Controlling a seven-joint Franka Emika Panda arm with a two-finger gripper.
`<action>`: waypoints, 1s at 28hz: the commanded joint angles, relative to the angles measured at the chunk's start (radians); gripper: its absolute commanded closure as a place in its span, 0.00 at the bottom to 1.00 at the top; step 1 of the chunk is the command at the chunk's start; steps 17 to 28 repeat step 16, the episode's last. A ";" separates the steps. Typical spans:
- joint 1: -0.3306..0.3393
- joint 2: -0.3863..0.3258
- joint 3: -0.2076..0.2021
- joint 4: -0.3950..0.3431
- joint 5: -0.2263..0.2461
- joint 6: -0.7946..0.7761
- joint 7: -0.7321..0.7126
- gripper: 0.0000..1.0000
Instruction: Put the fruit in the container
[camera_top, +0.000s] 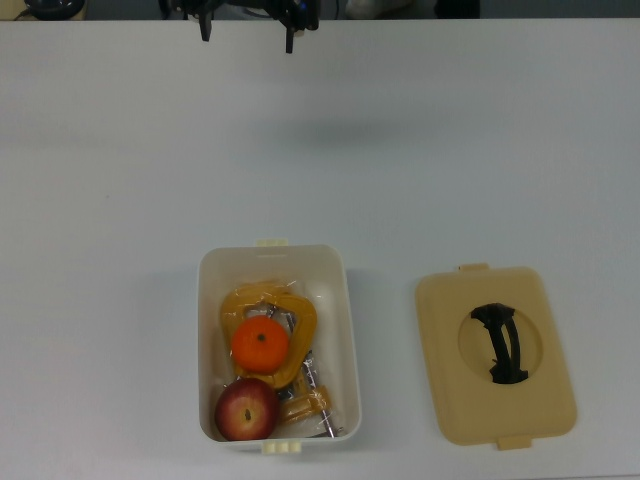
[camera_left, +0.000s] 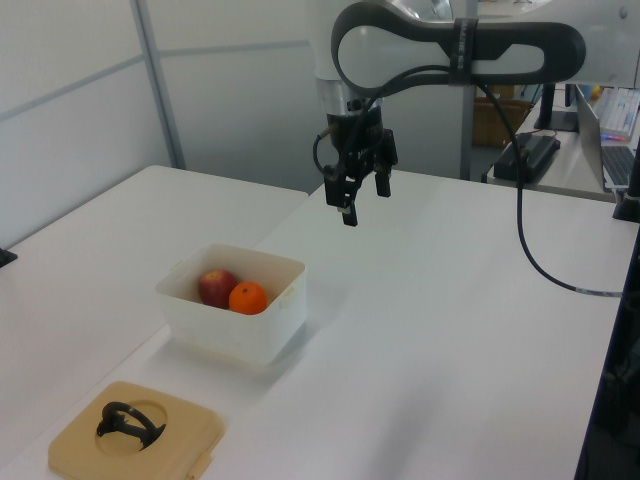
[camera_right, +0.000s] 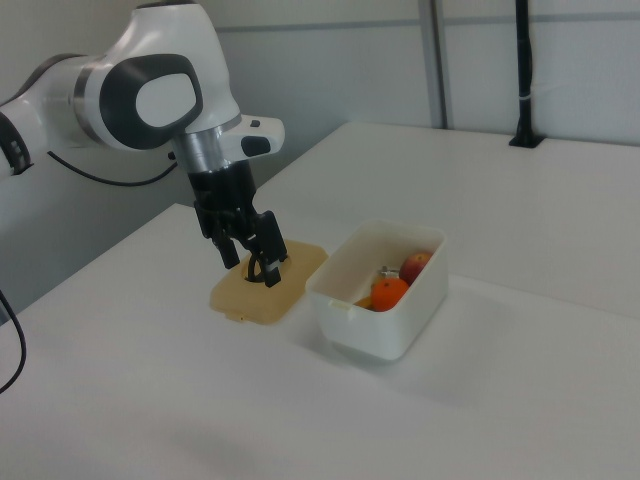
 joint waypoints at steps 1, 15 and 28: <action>0.017 -0.019 -0.002 -0.039 -0.035 -0.005 -0.004 0.00; 0.006 -0.035 -0.011 -0.035 -0.021 0.032 -0.048 0.00; 0.006 -0.035 -0.011 -0.035 -0.021 0.030 -0.050 0.00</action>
